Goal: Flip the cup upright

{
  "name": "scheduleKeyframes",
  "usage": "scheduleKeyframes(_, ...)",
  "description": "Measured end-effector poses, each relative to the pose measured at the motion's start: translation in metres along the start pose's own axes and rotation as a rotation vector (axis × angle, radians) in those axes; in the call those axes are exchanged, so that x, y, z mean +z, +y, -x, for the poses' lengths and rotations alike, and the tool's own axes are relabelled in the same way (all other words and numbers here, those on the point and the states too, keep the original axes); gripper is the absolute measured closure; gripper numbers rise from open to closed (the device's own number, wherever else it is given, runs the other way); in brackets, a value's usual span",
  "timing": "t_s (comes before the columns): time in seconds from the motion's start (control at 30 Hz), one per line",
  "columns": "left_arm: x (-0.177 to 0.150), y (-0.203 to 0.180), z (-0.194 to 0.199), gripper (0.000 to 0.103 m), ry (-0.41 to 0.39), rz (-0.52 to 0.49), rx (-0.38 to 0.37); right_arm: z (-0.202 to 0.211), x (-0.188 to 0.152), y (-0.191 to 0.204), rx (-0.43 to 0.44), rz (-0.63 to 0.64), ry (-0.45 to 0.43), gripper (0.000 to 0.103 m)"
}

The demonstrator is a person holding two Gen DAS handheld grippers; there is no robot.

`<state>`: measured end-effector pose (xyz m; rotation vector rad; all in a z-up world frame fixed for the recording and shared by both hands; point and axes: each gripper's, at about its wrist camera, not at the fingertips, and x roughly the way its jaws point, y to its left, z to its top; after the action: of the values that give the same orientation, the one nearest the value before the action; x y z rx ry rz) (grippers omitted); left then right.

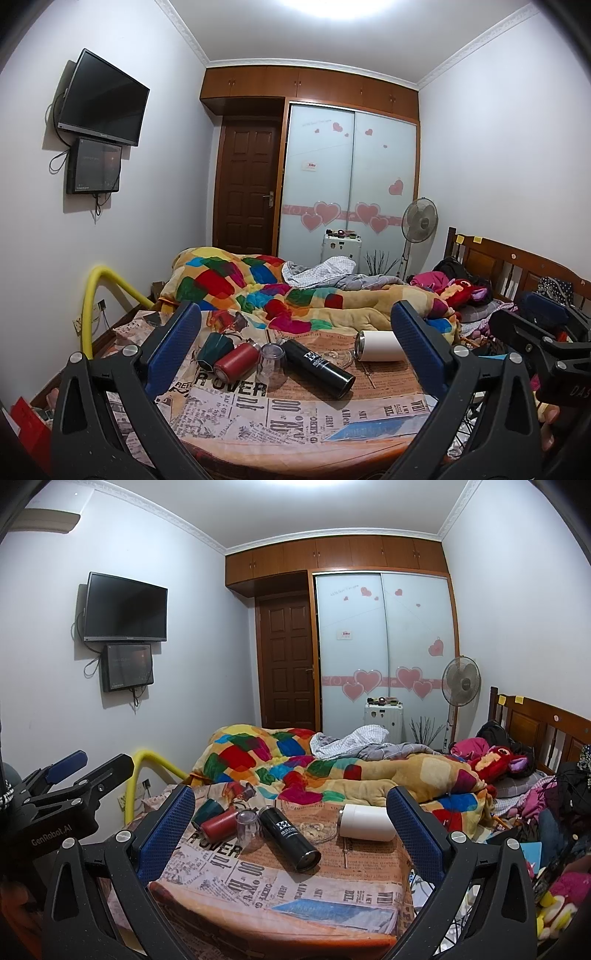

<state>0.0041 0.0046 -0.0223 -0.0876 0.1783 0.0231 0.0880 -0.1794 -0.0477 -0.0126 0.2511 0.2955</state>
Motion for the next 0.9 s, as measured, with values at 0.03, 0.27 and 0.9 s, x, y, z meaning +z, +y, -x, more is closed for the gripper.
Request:
scheduleKeyframes(0.03,-0.0005,0.0000,0.0002,0.000,0.001,0.001,0.001,0.0000,-0.0005,0.0000,0.000,0.000,0.000,0.000)
scheduleKeyframes(0.27,0.0006,0.0005,0.0002,0.000,0.005,0.005,0.004,-0.0007,-0.0035,0.0006,0.000,0.002,0.000,0.000)
scheduleKeyframes(0.9,0.0002,0.0047,-0.0008,0.000,0.010,0.012,0.004,-0.0019,-0.0033,0.0012,0.001,0.005,0.006,0.000)
